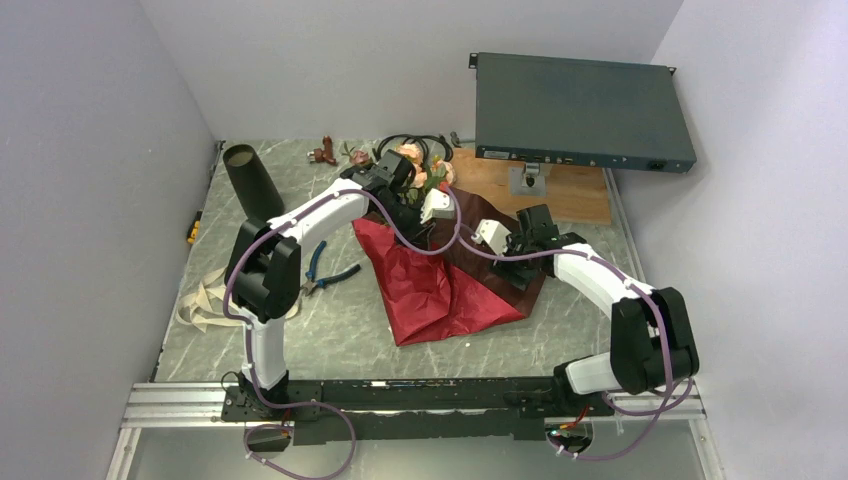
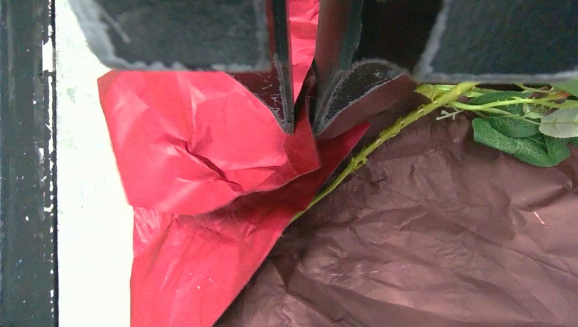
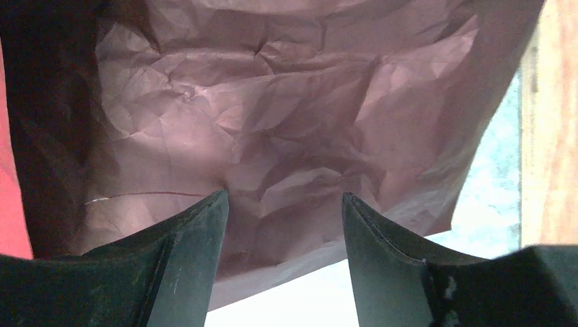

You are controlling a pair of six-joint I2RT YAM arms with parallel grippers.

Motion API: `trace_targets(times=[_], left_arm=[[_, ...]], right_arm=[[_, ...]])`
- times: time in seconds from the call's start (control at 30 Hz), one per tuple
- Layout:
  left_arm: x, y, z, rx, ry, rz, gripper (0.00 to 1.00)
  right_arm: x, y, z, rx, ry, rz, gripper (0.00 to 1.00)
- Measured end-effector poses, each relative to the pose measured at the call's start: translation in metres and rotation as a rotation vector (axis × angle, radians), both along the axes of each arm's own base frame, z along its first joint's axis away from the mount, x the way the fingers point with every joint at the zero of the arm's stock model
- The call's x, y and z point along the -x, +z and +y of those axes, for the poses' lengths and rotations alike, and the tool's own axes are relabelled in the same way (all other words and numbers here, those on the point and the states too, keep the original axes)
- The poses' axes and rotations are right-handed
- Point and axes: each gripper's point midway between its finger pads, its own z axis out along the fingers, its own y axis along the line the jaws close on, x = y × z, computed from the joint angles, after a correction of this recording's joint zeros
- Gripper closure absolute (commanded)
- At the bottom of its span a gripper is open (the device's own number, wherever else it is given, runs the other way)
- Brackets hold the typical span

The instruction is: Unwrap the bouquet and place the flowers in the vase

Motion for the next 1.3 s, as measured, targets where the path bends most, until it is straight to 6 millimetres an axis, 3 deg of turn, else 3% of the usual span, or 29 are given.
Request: trace_targets(times=[0.1, 0.23, 0.37, 0.57, 0.67, 0.83, 0.97, 1.17, 1.3], left_arm=[[0.001, -0.002, 0.003, -0.015, -0.011, -0.013, 1.0], [0.01, 0.001, 0.016, -0.035, -0.008, -0.014, 1.0], [0.019, 0.021, 0.033, -0.033, 0.008, -0.029, 1.0], [0.028, 0.068, 0.087, -0.032, 0.068, -0.08, 1.0], [0.042, 0.074, 0.117, -0.071, 0.082, -0.084, 1.0], [0.074, 0.057, 0.171, -0.192, 0.105, -0.037, 1.0], [0.088, 0.048, 0.199, -0.258, 0.115, -0.015, 1.0], [0.13, 0.007, 0.234, -0.395, 0.069, 0.048, 1.0], [0.144, -0.024, 0.255, -0.498, 0.056, 0.086, 1.0]], right_arm=[[0.003, -0.011, -0.002, 0.015, 0.001, 0.036, 0.38], [0.004, -0.024, -0.003, 0.036, 0.01, 0.07, 0.39], [0.006, -0.033, -0.007, 0.065, 0.019, 0.094, 0.39], [0.004, -0.038, -0.008, 0.078, 0.023, 0.099, 0.39], [0.004, -0.038, -0.008, 0.079, 0.023, 0.098, 0.39], [-0.001, -0.037, -0.009, 0.087, 0.018, 0.082, 0.4], [-0.005, -0.037, -0.01, 0.094, 0.017, 0.071, 0.4], [-0.007, -0.037, -0.01, 0.1, 0.017, 0.067, 0.4], [-0.009, -0.037, -0.012, 0.109, 0.018, 0.061, 0.4]])
